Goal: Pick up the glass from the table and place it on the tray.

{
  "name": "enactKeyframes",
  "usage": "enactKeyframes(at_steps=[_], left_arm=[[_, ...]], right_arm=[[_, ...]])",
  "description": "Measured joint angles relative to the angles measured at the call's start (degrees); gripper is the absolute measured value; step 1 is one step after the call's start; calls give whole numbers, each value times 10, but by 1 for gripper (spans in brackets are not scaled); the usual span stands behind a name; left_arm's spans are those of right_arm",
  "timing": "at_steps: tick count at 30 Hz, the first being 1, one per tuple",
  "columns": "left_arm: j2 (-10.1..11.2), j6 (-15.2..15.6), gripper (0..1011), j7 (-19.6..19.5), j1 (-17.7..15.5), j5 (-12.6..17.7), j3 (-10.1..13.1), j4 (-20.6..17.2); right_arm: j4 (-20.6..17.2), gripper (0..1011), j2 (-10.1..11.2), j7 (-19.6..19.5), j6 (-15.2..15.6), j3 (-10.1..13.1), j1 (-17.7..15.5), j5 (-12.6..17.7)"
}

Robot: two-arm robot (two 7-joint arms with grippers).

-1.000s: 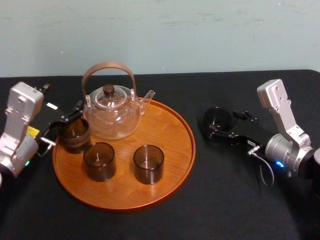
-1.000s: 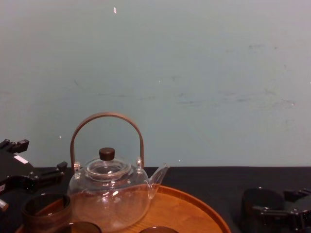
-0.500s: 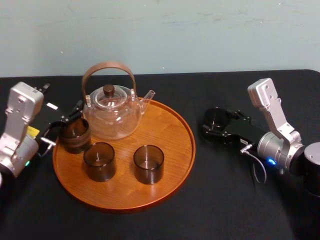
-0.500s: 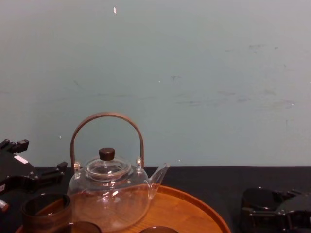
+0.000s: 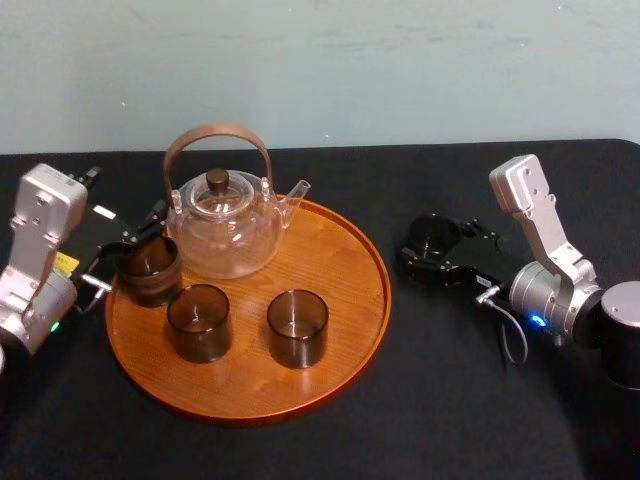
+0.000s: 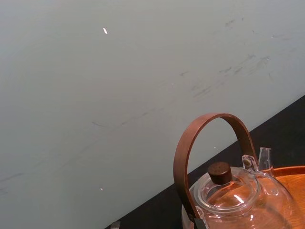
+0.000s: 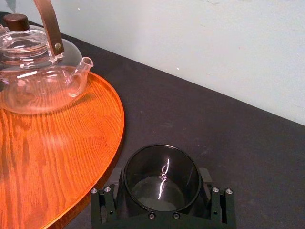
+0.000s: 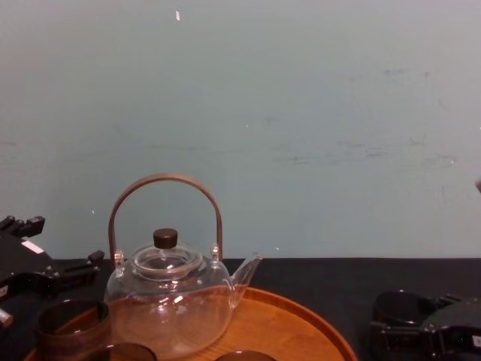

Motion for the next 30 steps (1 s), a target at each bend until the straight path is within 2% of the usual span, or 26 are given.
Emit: enactKeyframes(at_steps=[12, 18, 30], left_arm=[[0, 0, 1001, 0, 0, 0, 0, 0], [0, 0, 1001, 0, 0, 0, 0, 0], [0, 0, 1001, 0, 0, 0, 0, 0]], right_arm=[[-2, 997, 1, 0, 0, 0, -1, 0], [-2, 905, 1, 0, 0, 1, -1, 1], [-3, 905, 1, 0, 0, 1, -2, 1]])
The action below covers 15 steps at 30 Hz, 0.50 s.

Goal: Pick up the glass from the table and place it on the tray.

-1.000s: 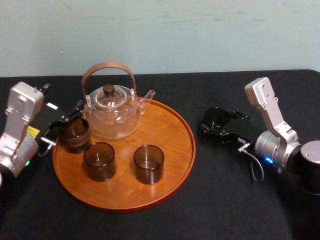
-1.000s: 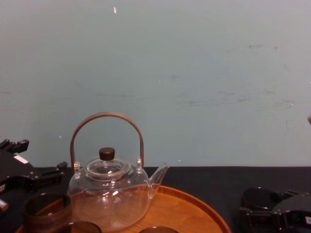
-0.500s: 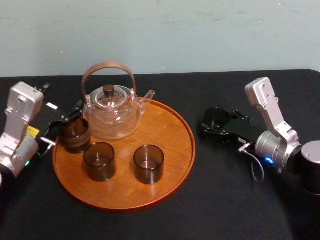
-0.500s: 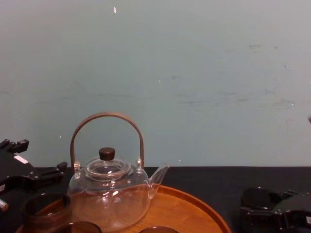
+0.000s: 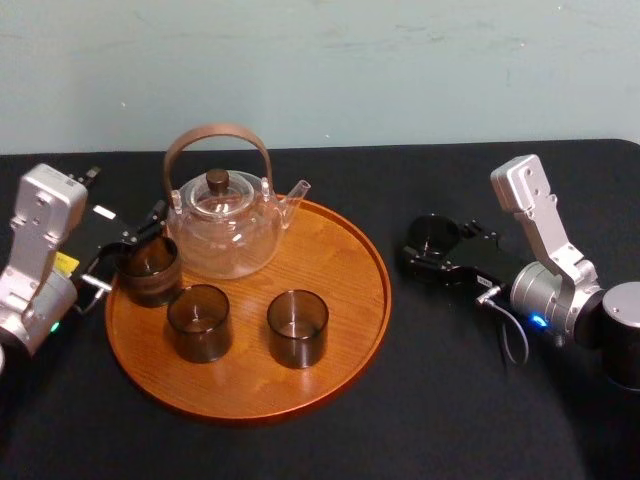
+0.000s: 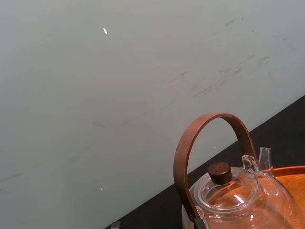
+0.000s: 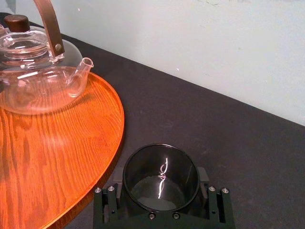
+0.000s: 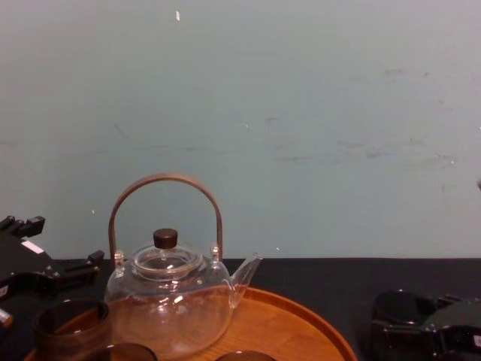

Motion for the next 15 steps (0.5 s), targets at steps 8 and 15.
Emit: enactKeyframes(at_steps=[8, 15], left_arm=[[0, 0, 1002, 0, 0, 0, 0, 0], [0, 0, 1001, 0, 0, 0, 0, 0]], right_arm=[[0, 905, 0, 7, -1, 1, -1, 4], [-20, 905, 5, 10, -3, 2, -6, 8]])
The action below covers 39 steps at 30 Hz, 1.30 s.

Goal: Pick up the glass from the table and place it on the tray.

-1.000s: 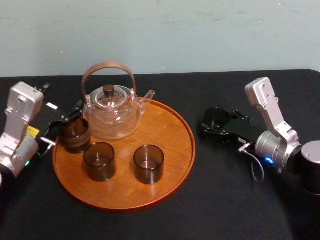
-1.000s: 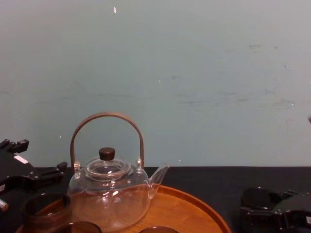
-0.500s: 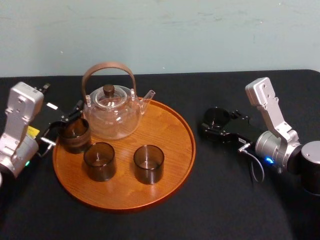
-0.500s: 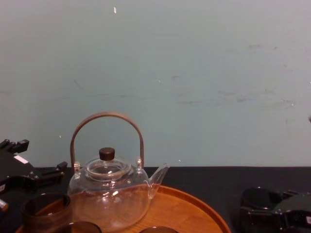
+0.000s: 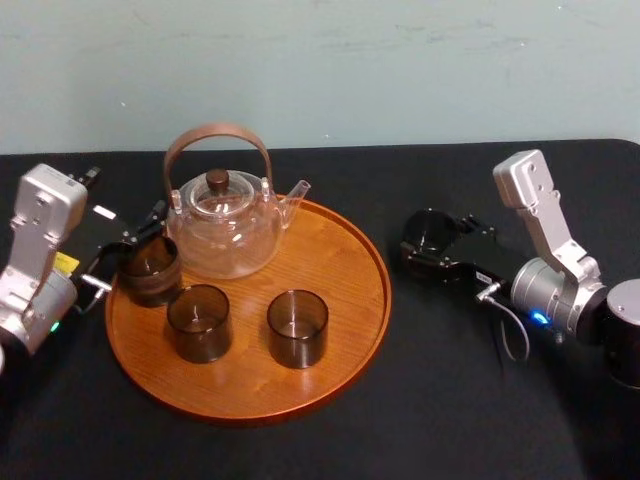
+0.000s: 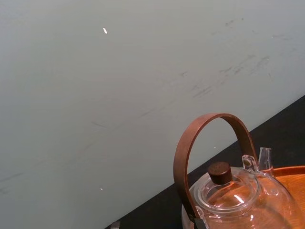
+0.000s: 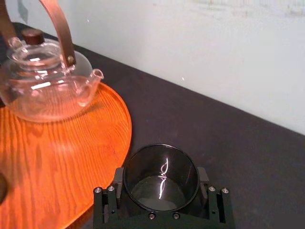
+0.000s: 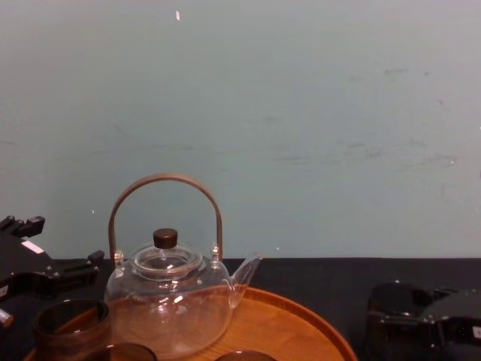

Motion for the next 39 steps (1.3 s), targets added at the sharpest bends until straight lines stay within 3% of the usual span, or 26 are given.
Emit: enactKeyframes(at_steps=[8, 16, 29, 39], left_arm=[[0, 0, 1001, 0, 0, 0, 0, 0], [0, 0, 1001, 0, 0, 0, 0, 0], [0, 0, 1001, 0, 0, 0, 0, 0], [0, 0, 1001, 0, 0, 0, 0, 0]], right_arm=[[-34, 905, 6, 5, 0, -2, -11, 4], [-55, 905, 6, 14, -4, -26, -8, -4], [-35, 905, -16, 25, -9, -62, 21, -17], [-15, 905, -33, 24, -13, -76, 40, -25]])
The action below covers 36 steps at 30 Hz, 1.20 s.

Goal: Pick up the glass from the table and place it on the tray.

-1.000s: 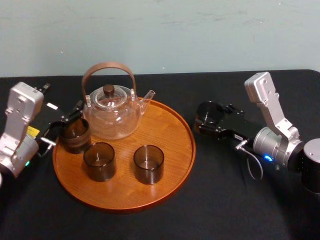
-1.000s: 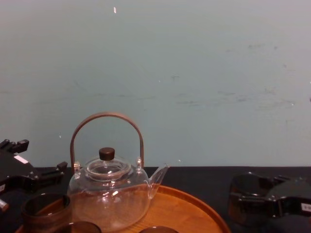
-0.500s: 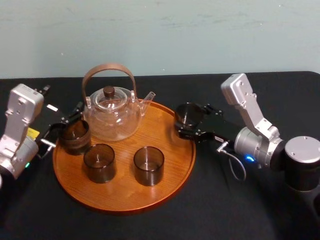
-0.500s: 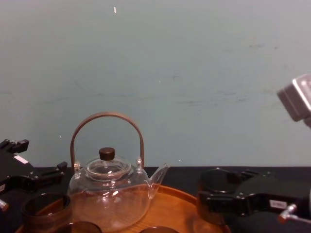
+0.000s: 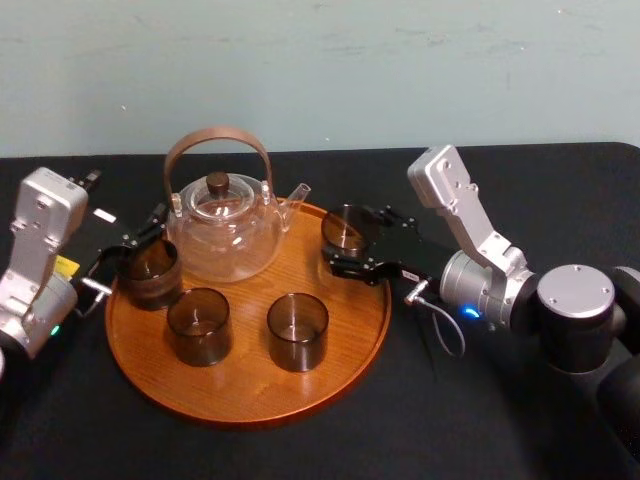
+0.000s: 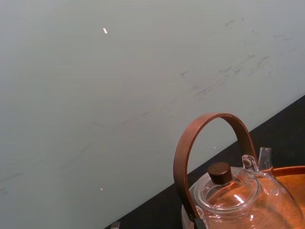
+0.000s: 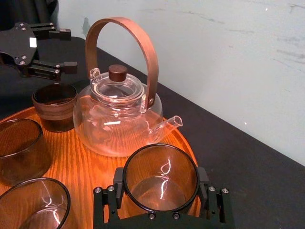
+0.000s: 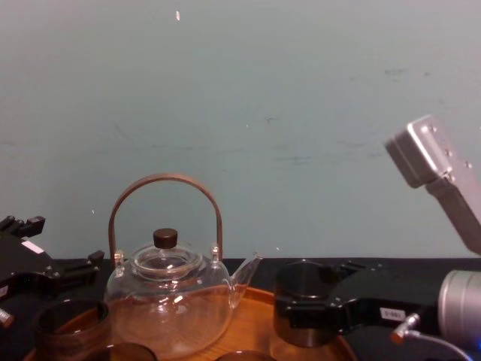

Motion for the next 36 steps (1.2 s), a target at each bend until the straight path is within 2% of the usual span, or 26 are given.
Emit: enactKeyframes(at_steps=[10, 24, 29, 36], left_arm=[[0, 0, 1001, 0, 0, 0, 0, 0], [0, 0, 1001, 0, 0, 0, 0, 0], [0, 0, 1001, 0, 0, 0, 0, 0], [0, 0, 1001, 0, 0, 0, 0, 0]], right_arm=[[26, 905, -13, -7, 0, -7, 10, -9], [27, 906, -14, -10, 1, -8, 10, -12], [27, 1002, -14, -9, 1, -7, 10, -11], [26, 1002, -14, -9, 1, -7, 10, -10]])
